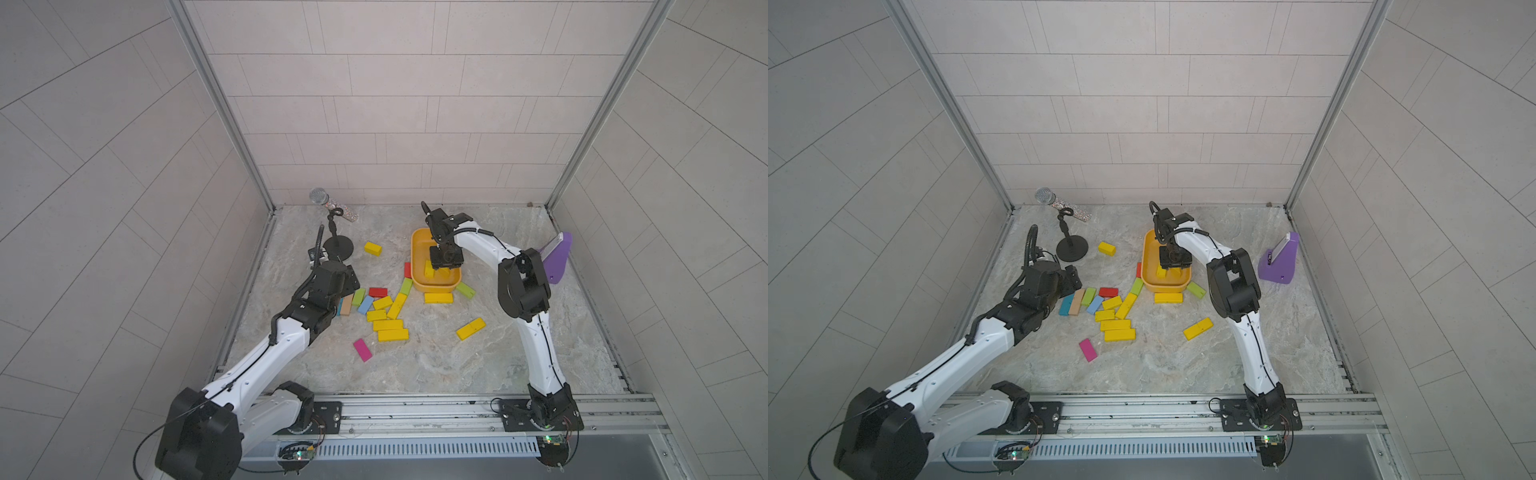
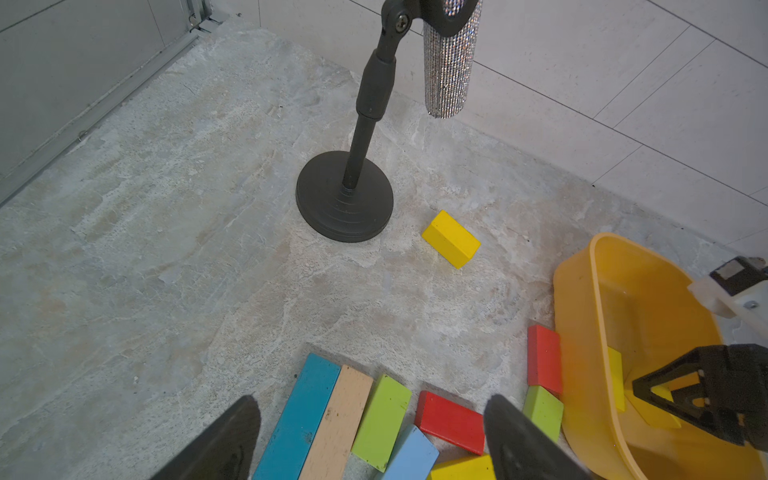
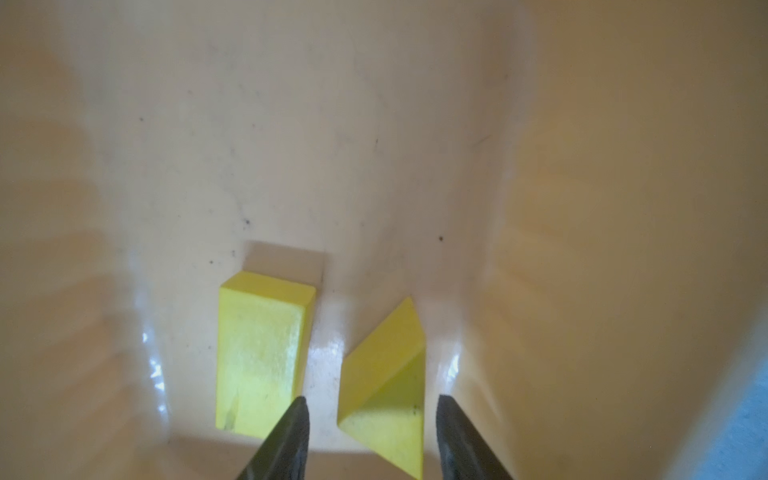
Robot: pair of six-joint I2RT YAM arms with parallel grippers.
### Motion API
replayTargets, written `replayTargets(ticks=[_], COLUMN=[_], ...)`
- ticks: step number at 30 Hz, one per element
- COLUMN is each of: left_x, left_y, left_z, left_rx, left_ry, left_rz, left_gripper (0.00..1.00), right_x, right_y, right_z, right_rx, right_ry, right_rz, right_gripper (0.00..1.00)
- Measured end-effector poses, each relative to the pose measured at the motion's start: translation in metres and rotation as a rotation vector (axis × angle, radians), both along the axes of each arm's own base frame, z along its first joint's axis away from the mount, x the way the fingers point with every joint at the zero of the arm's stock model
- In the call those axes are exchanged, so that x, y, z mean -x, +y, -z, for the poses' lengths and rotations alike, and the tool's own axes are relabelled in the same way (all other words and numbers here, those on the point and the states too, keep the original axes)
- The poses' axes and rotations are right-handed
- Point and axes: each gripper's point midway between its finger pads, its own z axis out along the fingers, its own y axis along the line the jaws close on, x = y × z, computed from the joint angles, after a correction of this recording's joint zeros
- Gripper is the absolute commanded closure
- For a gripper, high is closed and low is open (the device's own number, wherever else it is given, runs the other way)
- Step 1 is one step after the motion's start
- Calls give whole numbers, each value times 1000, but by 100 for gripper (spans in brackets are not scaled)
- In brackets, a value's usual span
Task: Pick out the yellow building blocks
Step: Place the building block in the storage box, then pick up the building block from the center of the board.
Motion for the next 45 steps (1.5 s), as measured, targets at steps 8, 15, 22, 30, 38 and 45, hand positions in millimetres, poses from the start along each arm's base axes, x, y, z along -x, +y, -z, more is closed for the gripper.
replayTargets(ticks=[8,15,22,30,38,45], left_x=[0,0,-1,-2,-2,-2], left_y=[0,0,-1,-3,-2,-1], left_z=[1,2,9,14,14,14], left_rx=[0,-1,8,17,16,13], left_ry=[5,4,26,42,42,41], left_rz=[2,0,-1,-2,-5,-9], left_gripper=[11,11,11,11,12,12], right_x=[35,90,151,187,193,202], right_y=[-18,-53,-102,-87,-75,-60], right_z=[-92,-89,-28,0,15,35], right_rx=[-52,-63,-250,-337,-339,-316], right_ry=[-237,-248,-54,101,179,273], right_rz=[2,147,699,1010,1092,1094], right_gripper=[50,51,51,47,46,48])
